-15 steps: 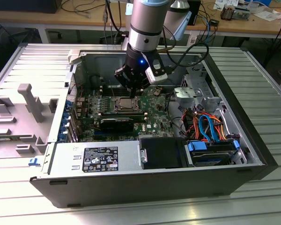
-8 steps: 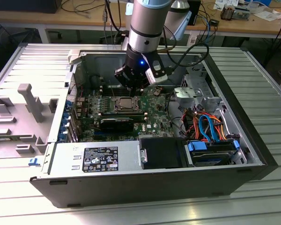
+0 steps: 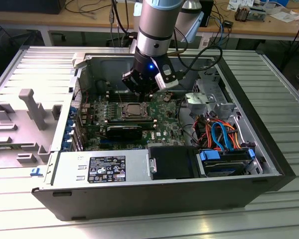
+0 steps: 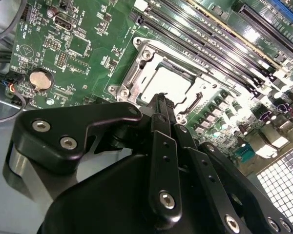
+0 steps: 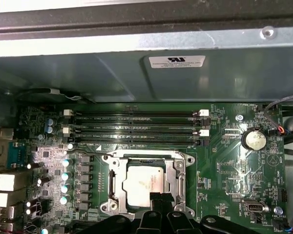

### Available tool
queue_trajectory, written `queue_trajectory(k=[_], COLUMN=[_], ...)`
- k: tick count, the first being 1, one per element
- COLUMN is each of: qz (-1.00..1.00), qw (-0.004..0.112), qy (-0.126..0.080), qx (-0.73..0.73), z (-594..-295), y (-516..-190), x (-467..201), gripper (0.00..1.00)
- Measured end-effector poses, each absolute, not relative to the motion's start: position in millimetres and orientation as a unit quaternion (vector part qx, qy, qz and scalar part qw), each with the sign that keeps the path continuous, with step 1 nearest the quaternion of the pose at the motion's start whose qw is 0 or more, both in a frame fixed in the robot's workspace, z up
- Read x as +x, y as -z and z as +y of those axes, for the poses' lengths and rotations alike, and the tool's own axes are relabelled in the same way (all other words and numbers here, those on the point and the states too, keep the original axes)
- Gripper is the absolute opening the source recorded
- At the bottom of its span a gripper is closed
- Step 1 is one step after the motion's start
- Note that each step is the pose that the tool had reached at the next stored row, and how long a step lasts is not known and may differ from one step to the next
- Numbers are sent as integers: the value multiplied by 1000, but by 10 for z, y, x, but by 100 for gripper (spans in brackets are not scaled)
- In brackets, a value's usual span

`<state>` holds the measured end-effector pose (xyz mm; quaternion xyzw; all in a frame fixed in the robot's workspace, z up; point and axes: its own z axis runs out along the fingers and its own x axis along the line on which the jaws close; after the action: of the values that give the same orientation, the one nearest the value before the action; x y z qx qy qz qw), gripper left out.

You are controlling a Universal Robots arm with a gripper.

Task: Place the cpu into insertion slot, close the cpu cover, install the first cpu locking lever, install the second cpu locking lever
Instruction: 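Install the first cpu locking lever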

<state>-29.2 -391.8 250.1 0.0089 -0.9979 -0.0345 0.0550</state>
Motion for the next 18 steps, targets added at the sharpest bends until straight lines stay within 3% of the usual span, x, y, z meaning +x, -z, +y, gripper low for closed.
queue_trajectory(k=[18], qz=[-998], qw=[56], qy=[36], qx=[23], z=[-3919], y=[-2502], x=[-292], gripper=[11])
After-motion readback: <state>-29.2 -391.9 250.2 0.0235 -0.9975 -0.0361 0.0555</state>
